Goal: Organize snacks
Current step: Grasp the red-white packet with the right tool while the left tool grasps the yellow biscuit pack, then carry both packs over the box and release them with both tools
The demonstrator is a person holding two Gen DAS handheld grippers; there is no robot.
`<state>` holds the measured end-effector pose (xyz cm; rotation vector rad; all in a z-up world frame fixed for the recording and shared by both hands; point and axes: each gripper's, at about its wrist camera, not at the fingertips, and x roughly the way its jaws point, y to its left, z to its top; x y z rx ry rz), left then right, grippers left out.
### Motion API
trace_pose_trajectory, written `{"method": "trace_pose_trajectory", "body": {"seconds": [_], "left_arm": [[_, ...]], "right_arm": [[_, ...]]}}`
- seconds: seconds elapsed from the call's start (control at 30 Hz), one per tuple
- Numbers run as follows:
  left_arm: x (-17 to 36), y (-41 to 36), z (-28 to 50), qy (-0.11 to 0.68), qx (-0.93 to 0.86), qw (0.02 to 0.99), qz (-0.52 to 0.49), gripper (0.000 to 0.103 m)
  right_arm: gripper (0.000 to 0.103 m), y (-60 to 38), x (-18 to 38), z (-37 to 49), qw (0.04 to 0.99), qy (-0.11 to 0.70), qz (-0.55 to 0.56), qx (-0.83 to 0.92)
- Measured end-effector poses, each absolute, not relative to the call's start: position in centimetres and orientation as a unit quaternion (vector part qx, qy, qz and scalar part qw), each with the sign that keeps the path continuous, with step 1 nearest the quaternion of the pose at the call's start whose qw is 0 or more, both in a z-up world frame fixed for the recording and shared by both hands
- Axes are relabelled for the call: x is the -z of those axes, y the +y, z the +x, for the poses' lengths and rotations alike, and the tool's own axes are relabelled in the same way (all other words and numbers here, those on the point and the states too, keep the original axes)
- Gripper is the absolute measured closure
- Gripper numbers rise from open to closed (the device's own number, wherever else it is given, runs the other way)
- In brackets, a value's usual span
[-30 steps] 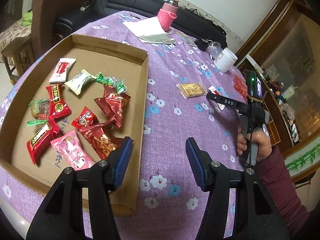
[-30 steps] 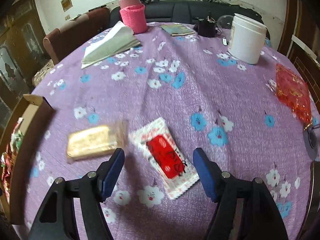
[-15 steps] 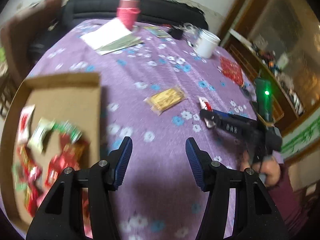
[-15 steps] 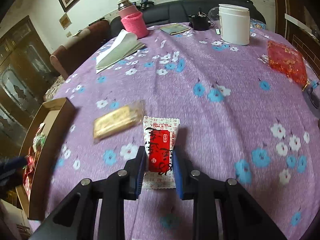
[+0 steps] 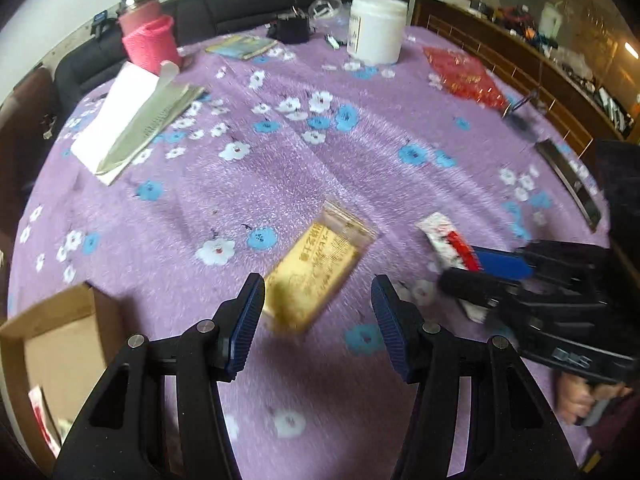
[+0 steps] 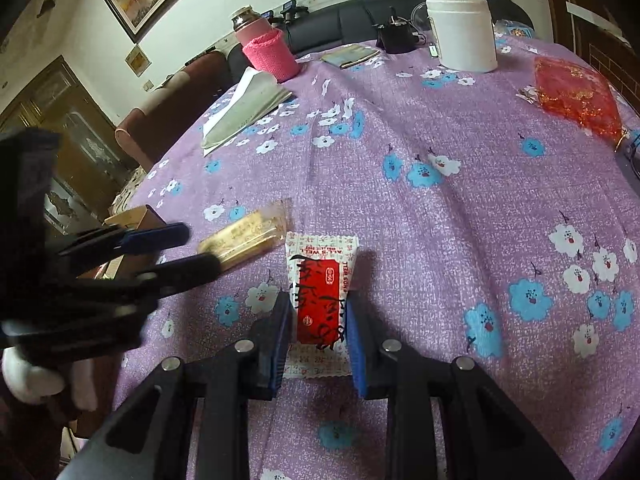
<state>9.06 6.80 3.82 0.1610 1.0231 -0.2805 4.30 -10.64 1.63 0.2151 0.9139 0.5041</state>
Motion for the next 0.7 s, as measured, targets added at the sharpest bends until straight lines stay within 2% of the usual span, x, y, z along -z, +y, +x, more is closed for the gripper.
{"method": "trace_pose_trajectory", "body": {"seconds": [0.13, 0.2, 0.3, 0.43, 0.47, 0.53, 0.57, 0.6, 0.7], "left_arm": [[-2.8, 5.9, 10.2, 0.492, 0.138, 0.854, 0.095, 0.045], [-2.5, 5.4, 10.7, 0.495, 0.139, 0.852, 0.102, 0.030], [-1.4, 4.7, 11.5, 0.505, 0.131, 0.845, 0.114, 0.024], [-1.2, 4.8, 11.5, 0.492, 0.130, 0.855, 0.100, 0.023], [-1.2, 4.8, 11.3, 0.491, 0.130, 0.856, 0.098, 0.027], [-1.5, 4.6, 10.7, 0.489, 0.136, 0.855, 0.101, 0.046], [-1.6, 4.4, 10.4, 0.490, 0.140, 0.854, 0.103, 0.063], [-1.8, 4.1, 10.1, 0.494, 0.144, 0.851, 0.107, 0.070], [-1.9, 3.4, 8.9, 0.496, 0.145, 0.847, 0.128, 0.070]], "right_arm": [[0.073, -10.7, -1.6, 4.6, 0.859, 0.439, 0.105, -0.242], [0.073, -10.7, -1.6, 4.7, 0.859, 0.439, 0.106, -0.242], [0.073, -10.6, -1.6, 4.6, 0.860, 0.437, 0.104, -0.240], [0.073, -10.7, -1.5, 4.7, 0.861, 0.436, 0.109, -0.239], [0.073, -10.7, -1.5, 4.6, 0.861, 0.436, 0.111, -0.239], [0.073, -10.7, -1.6, 4.6, 0.861, 0.436, 0.111, -0.238], [0.073, -10.7, -1.6, 4.5, 0.862, 0.435, 0.110, -0.236], [0.073, -10.7, -1.6, 4.4, 0.864, 0.434, 0.108, -0.233], [0.074, -10.8, -1.8, 4.2, 0.869, 0.428, 0.104, -0.226]]}}
